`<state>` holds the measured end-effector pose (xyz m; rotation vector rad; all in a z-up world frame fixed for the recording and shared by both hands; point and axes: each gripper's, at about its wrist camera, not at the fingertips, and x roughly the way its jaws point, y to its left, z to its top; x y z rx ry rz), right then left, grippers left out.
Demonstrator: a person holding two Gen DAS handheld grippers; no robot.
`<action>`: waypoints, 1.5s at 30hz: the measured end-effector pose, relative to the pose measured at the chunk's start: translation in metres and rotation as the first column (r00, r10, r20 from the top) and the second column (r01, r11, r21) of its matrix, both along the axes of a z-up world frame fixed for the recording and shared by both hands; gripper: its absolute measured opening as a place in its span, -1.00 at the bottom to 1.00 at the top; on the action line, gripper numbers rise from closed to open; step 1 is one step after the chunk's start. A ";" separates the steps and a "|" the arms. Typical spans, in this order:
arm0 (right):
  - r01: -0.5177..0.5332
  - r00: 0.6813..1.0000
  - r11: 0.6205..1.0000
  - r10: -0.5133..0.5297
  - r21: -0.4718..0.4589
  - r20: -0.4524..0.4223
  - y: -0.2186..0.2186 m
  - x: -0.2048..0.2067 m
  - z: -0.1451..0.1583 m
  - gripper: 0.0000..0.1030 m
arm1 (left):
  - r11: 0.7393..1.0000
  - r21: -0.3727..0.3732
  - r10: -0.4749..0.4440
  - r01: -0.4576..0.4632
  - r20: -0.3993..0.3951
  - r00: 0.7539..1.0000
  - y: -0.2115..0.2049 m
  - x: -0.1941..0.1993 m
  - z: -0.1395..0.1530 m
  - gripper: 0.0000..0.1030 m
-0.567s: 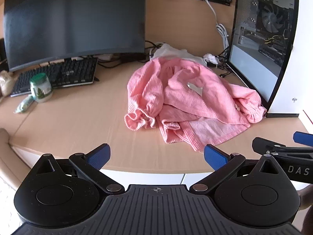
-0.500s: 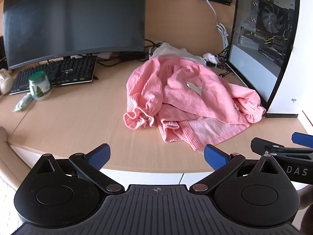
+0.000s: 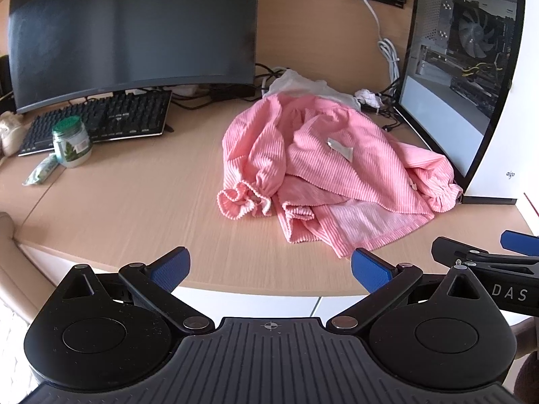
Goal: Fold clothes
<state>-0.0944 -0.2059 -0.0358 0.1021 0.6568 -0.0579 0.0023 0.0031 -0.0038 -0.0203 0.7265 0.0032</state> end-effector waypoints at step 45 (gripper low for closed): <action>-0.010 1.000 1.000 0.010 0.020 -0.017 -0.008 0.013 -0.002 1.00 | 1.000 -0.008 0.012 -0.012 -0.016 1.000 -0.001 0.012 -0.005 1.00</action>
